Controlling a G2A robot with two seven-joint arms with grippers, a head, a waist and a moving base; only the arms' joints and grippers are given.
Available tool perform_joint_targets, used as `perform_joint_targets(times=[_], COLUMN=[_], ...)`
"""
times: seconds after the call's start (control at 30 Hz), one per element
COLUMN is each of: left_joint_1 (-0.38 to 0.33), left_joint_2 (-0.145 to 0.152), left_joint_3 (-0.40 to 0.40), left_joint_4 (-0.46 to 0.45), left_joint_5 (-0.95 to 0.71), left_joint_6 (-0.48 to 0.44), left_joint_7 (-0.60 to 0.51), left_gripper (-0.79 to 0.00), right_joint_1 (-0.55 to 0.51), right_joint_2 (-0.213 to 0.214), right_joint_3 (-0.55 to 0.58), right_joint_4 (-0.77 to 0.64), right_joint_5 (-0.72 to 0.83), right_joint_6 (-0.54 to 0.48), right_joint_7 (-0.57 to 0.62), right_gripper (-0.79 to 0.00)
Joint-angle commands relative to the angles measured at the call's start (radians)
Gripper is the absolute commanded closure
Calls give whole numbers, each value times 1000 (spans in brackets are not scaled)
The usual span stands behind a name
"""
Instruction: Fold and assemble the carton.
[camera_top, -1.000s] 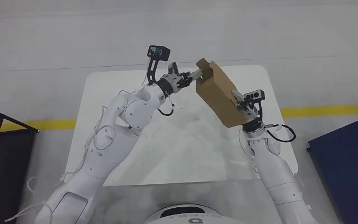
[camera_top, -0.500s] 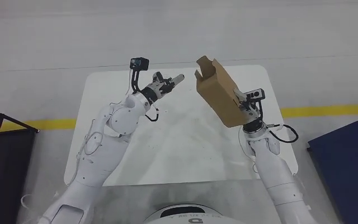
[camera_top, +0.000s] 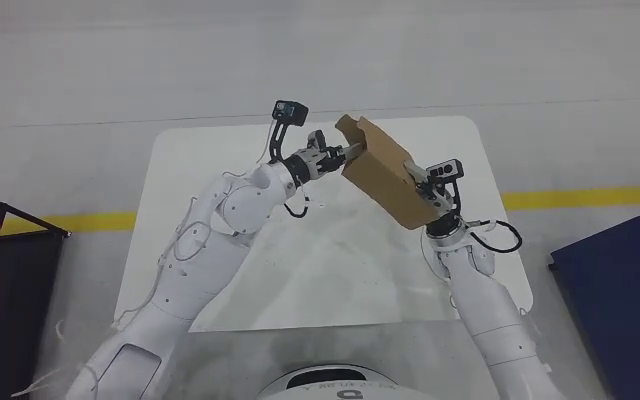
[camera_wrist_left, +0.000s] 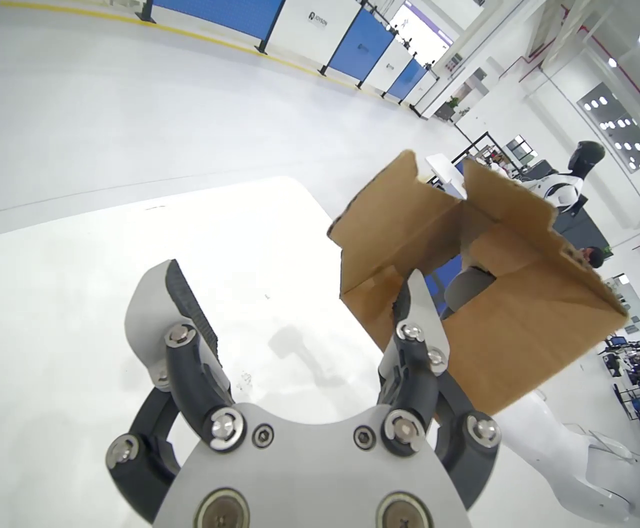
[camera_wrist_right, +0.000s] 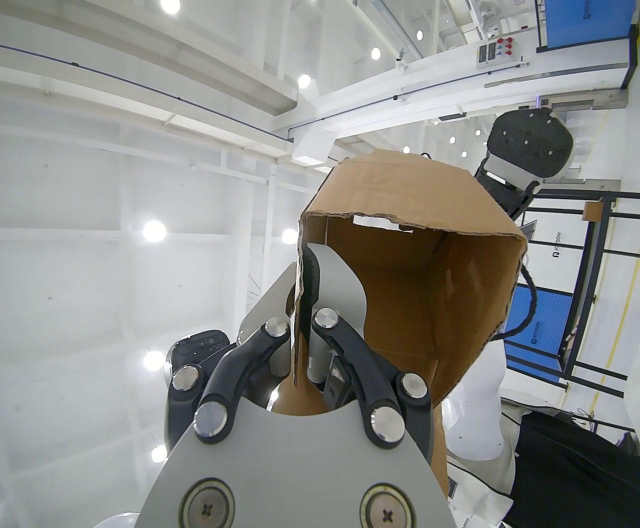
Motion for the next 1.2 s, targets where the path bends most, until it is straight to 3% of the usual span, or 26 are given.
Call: perform_joint_targets(times=[0.0,0.23,0.63,0.97,1.17], left_joint_1=[-6,2,52,-88,-111], left_joint_2=[-1,4,20,-5,-15], left_joint_3=[0,-41,-113,-25,14], left_joint_4=[6,-18,-190,-77,-46], left_joint_5=[-4,-2,43,39,45], left_joint_6=[1,4,7,18,31], left_joint_7=[-1,14,9,-21,-30], left_gripper=[-785,-785,-785,-785,-785], right_joint_1=[-1,-3,-13,-28,-37], right_joint_2=[-1,-2,-5,-5,-5], right_joint_3=[-2,-2,1,4,17], right_joint_4=[-2,-8,-19,-27,-15], right_joint_5=[-2,-1,0,-6,9], right_joint_6=[0,1,1,3,-1], right_joint_7=[0,1,-3,17,22], right_gripper=[0,0,0,0,0])
